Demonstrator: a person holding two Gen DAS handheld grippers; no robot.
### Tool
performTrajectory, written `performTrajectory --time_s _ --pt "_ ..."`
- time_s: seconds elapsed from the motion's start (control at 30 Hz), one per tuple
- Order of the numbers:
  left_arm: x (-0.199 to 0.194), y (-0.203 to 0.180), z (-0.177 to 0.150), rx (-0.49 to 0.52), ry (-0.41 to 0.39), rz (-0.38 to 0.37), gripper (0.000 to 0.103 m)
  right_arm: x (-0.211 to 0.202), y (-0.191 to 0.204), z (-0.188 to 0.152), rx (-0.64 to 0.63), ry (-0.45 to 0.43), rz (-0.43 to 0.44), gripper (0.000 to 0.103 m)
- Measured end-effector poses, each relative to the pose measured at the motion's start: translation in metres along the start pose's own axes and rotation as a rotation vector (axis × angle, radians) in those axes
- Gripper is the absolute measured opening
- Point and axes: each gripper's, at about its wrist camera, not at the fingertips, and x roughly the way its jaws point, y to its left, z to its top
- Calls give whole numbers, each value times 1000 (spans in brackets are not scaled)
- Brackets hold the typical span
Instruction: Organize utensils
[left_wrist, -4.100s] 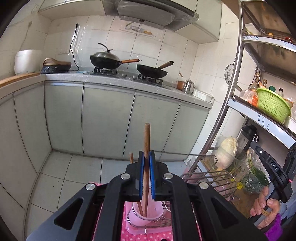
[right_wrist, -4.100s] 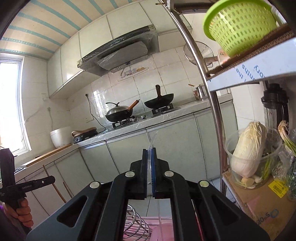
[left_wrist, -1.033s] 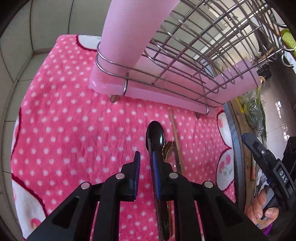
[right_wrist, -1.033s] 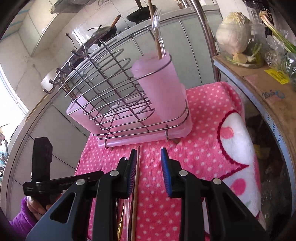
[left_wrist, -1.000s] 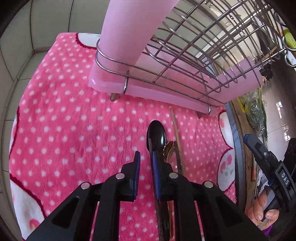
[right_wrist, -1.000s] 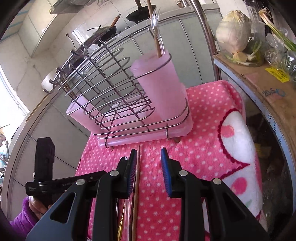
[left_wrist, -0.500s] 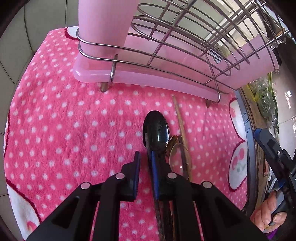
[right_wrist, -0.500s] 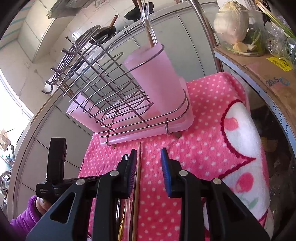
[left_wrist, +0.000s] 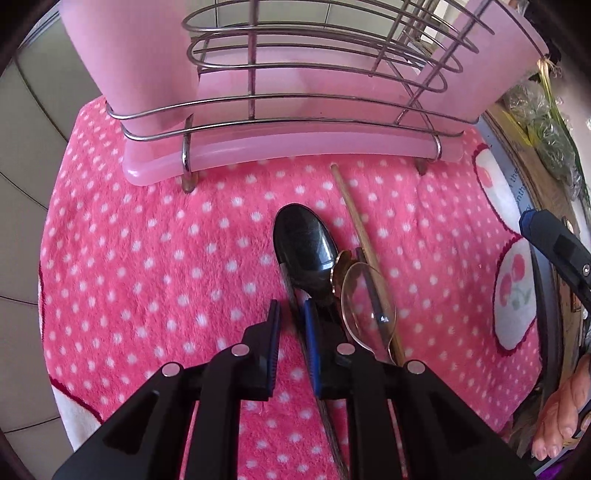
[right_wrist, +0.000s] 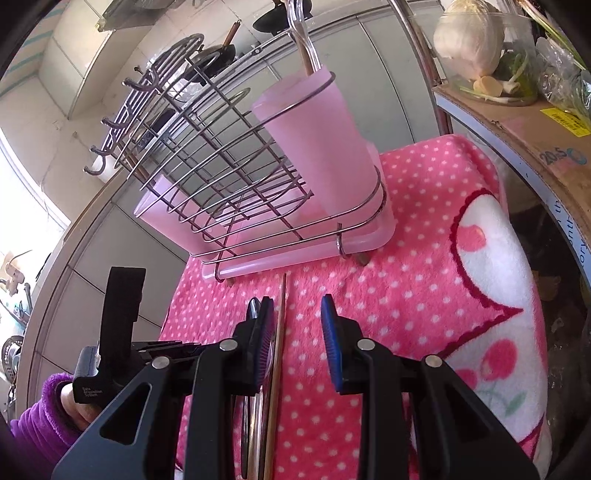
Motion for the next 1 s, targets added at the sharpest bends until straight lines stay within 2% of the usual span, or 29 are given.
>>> performTrajectory --time_s 0.1,0.2,0.33,0.57,0.67,0.8,0.9,1.0 --pt "0 -11 2 27 1 20 8 6 5 2 -13 26 -5 27" --pt "-3 0 2 -33 3 -10 4 18 12 4 -32 78 7 27" --pt "-10 22 1 -98 0 -40 4 45 24 9 -46 172 18 27" --pt "-14 53 -1 -179 -5 -54 4 103 40 15 -90 308 -109 27" --pt "-5 60 -2 -177 19 -62 4 119 46 16 -140 325 -194 27" --pt "3 66 -2 -146 42 -57 4 134 48 17 -162 357 -237 27" --pt "7 63 6 -115 69 -44 5 140 53 17 -182 356 -277 22" --pt "13 57 15 -94 96 -34 6 141 56 15 -205 335 -298 8"
